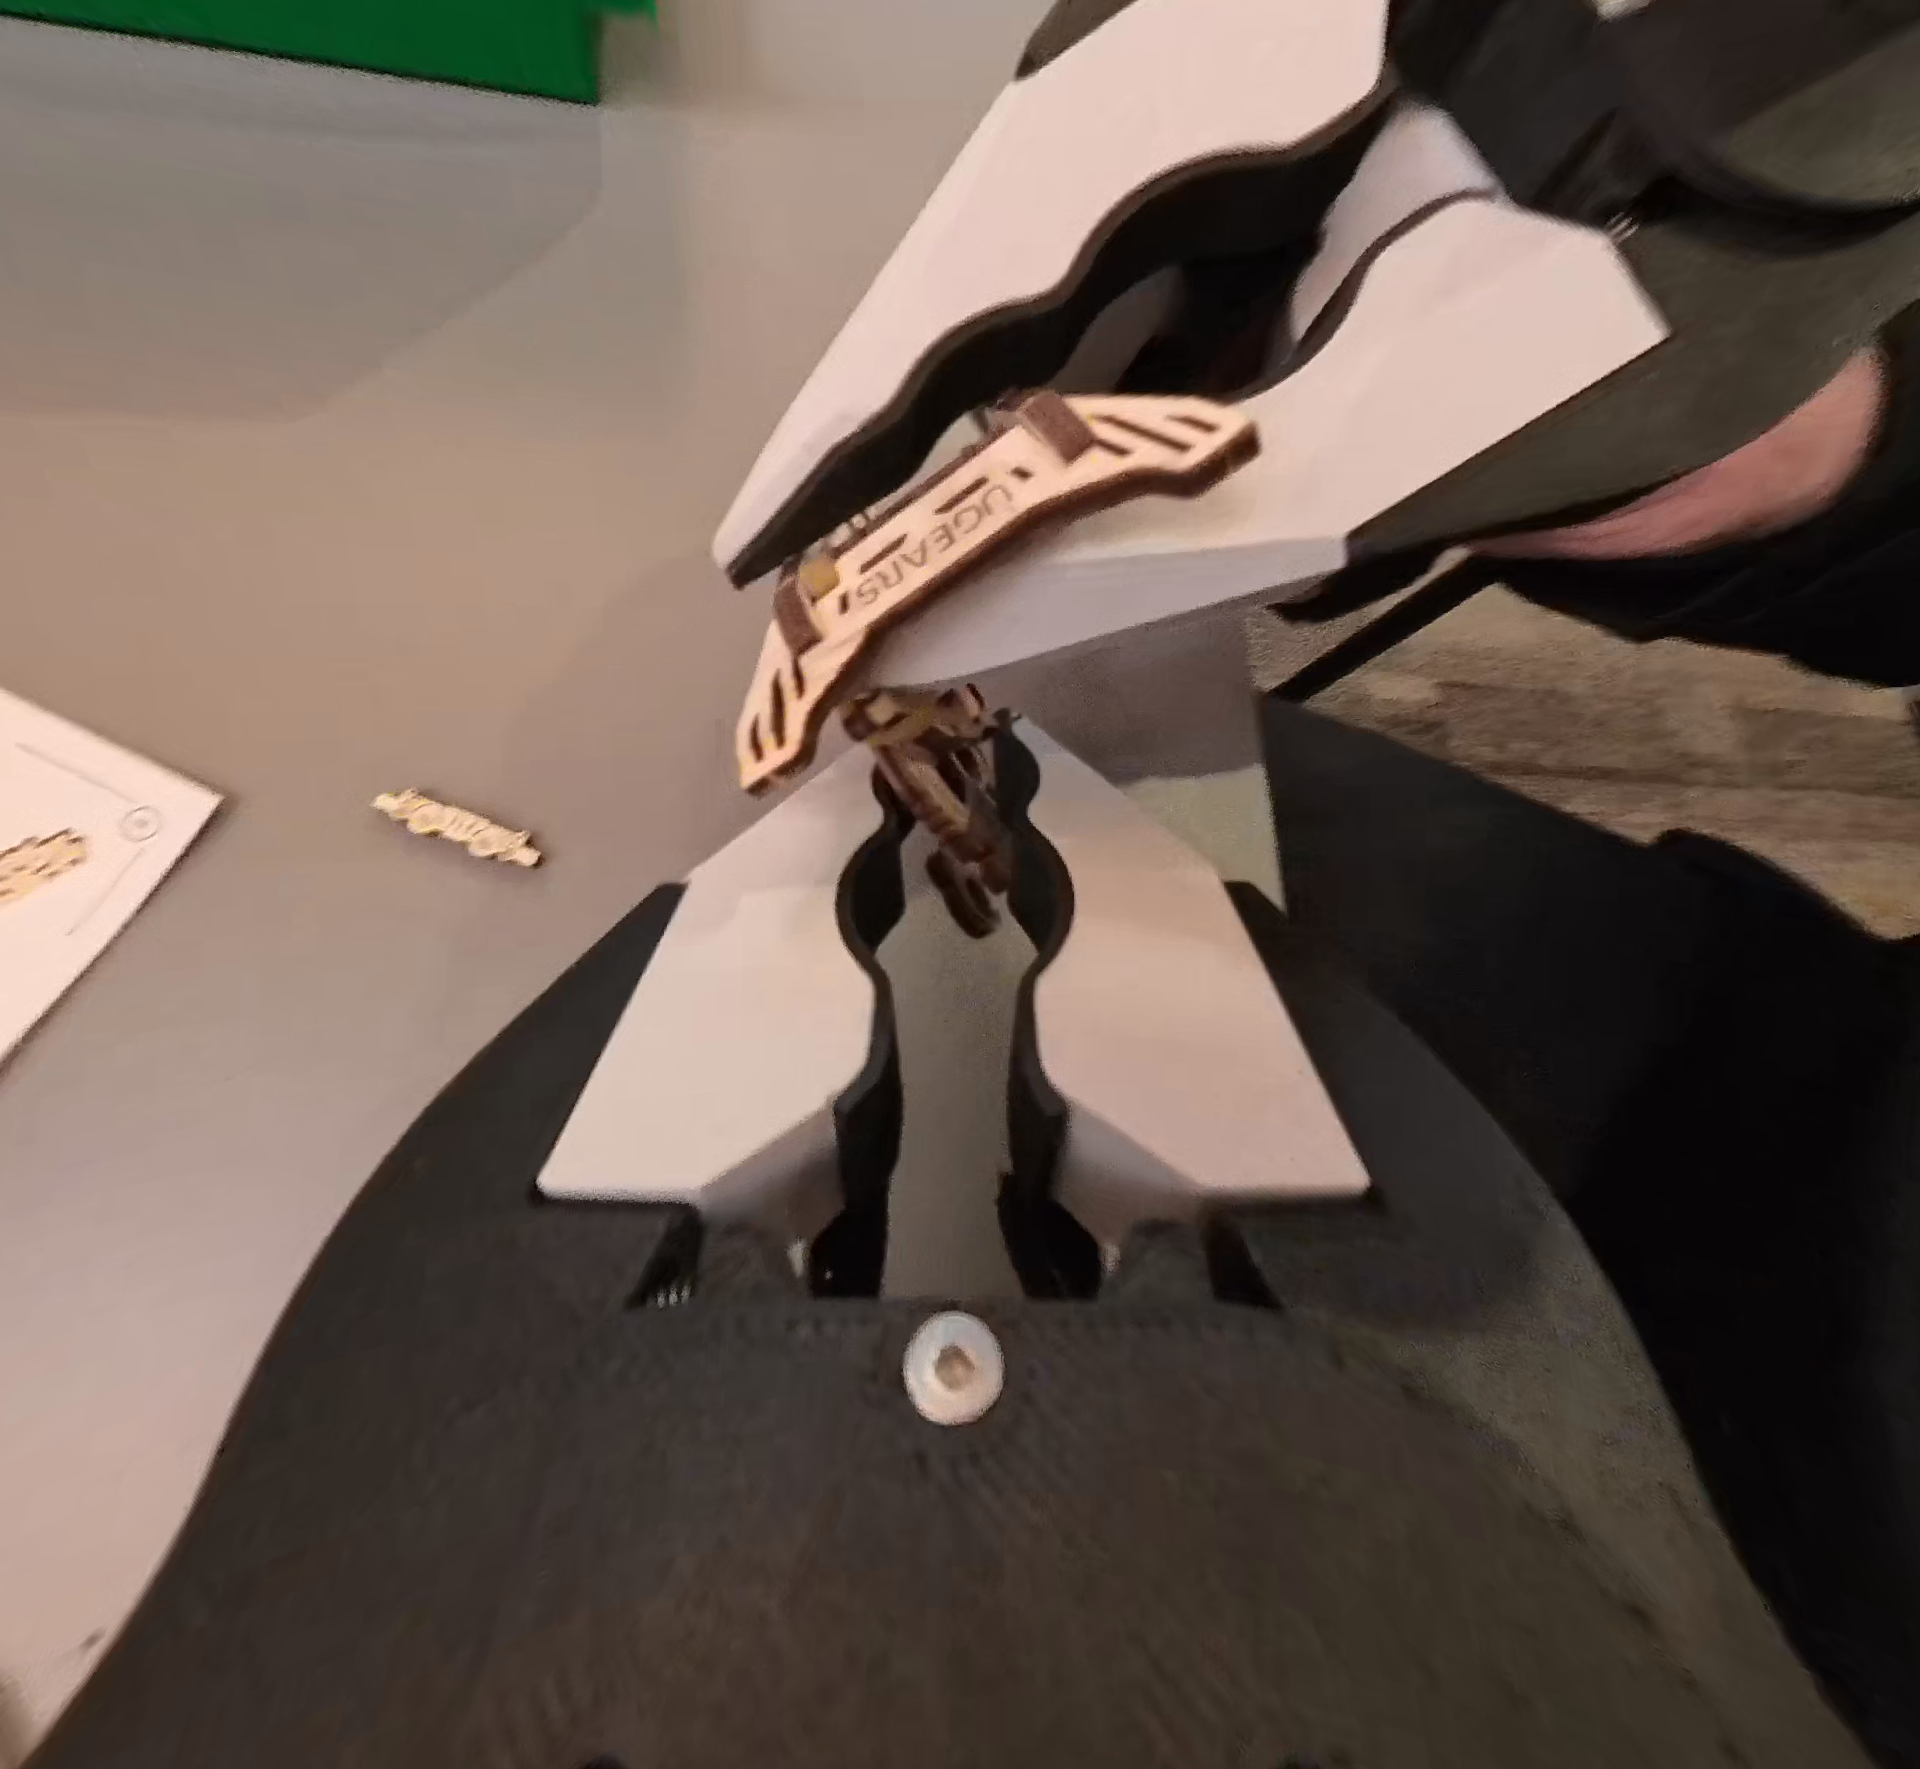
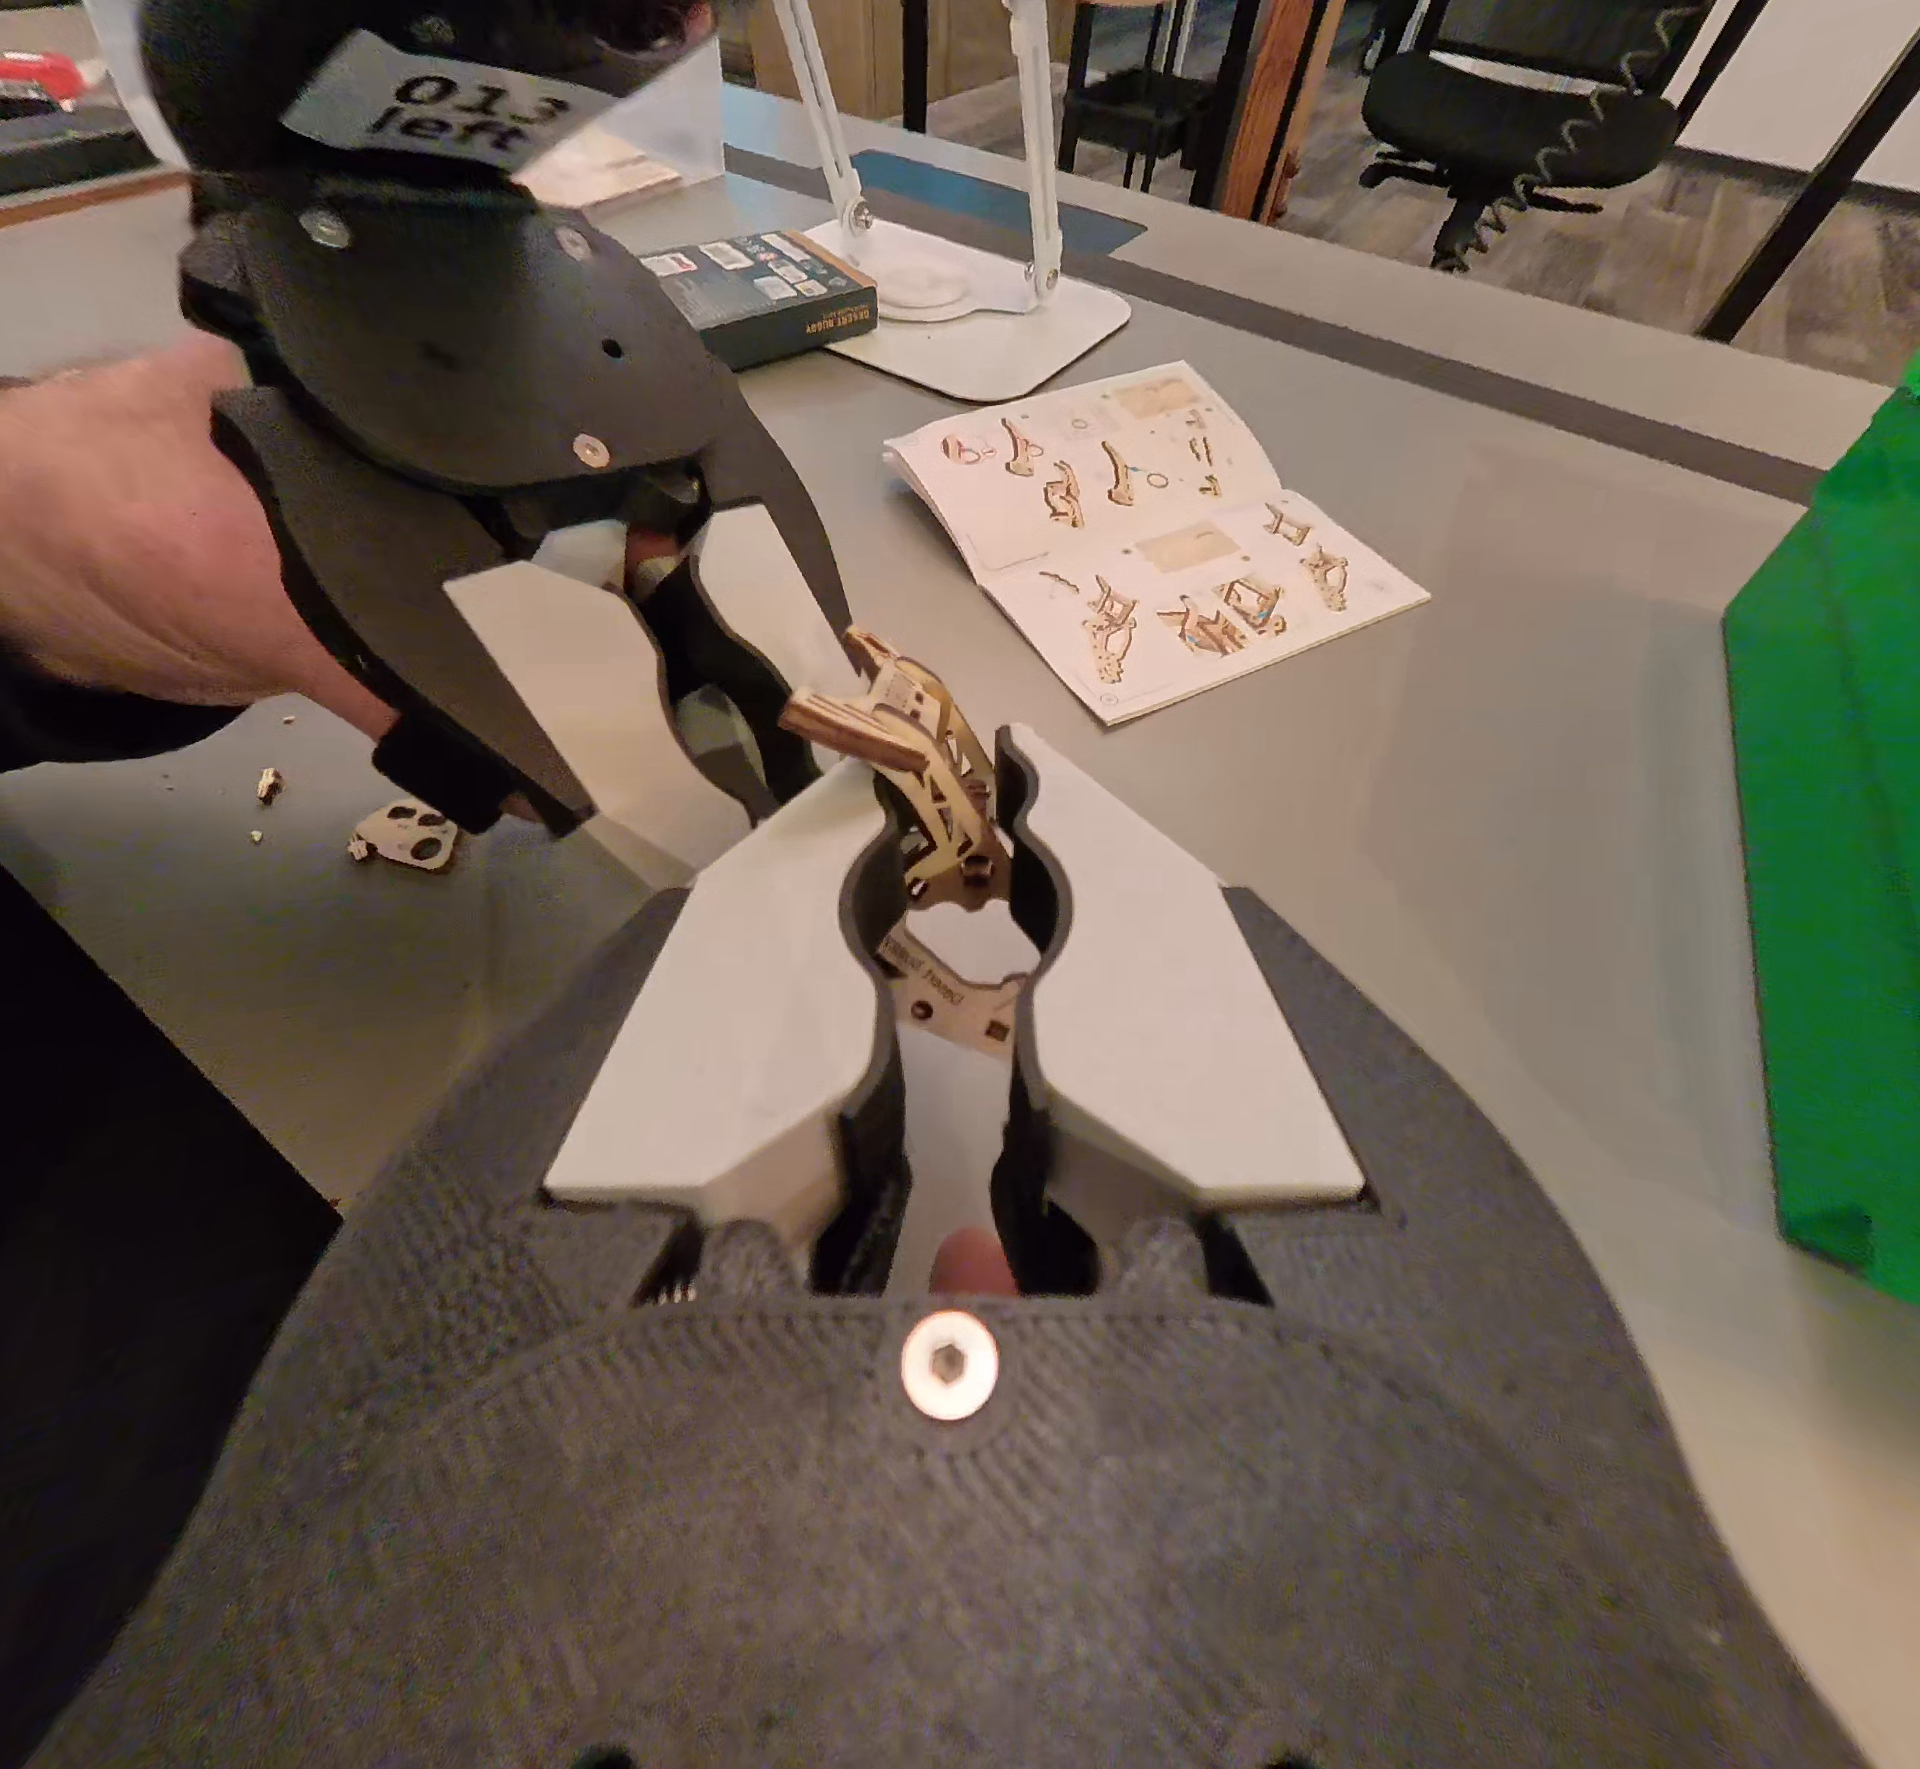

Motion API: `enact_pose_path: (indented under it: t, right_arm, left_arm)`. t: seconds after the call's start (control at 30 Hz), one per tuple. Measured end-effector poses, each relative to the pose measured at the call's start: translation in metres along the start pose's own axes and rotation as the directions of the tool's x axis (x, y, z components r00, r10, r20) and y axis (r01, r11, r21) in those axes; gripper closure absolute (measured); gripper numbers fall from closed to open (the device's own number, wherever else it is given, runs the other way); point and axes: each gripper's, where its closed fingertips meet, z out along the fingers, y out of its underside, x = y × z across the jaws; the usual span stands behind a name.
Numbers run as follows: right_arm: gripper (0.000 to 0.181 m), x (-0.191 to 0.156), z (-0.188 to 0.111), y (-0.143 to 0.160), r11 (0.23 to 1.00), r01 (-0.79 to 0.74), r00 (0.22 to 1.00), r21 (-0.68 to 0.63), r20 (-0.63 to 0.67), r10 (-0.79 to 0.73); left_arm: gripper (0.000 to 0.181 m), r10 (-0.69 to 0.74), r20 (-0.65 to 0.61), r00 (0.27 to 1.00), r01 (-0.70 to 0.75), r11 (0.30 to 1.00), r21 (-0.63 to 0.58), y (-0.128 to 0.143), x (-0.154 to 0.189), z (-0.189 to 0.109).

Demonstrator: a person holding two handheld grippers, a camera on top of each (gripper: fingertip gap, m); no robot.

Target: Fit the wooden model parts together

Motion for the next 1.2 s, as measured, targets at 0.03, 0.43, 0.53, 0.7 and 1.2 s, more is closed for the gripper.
enact_pose_path:
  t: [0.03,0.43,0.53,0.7,1.2]
  right_arm:
    - [0.17,0.0,0.001,0.002,1.0,-0.006,1.0,-0.003,-0.001,0.006]
    - [0.17,-0.002,0.016,0.025,0.997,-0.032,0.999,-0.066,-0.033,0.03]
    - [0.17,-0.004,0.017,0.025,0.998,-0.011,0.999,-0.055,-0.053,0.008]
    - [0.171,-0.007,0.016,0.029,0.997,0.028,0.997,-0.072,-0.072,-0.033]
    - [0.15,-0.005,0.014,0.033,0.99,-0.019,1.0,-0.141,-0.013,0.017]
  left_arm:
    - [0.17,0.015,0.019,1.0,-0.015,1.0,-0.003,0.001,-0.002,-0.001]
    - [0.17,0.103,0.142,0.985,-0.092,0.992,-0.082,0.028,-0.022,0.007]
    - [0.171,0.163,0.187,0.969,-0.144,0.983,-0.11,0.03,-0.025,0.007]
    - [0.16,0.163,0.16,0.974,-0.154,0.986,-0.068,0.027,-0.02,0.01]
    - [0.171,-0.01,0.013,1.0,0.01,1.0,0.005,0.026,-0.013,0.012]
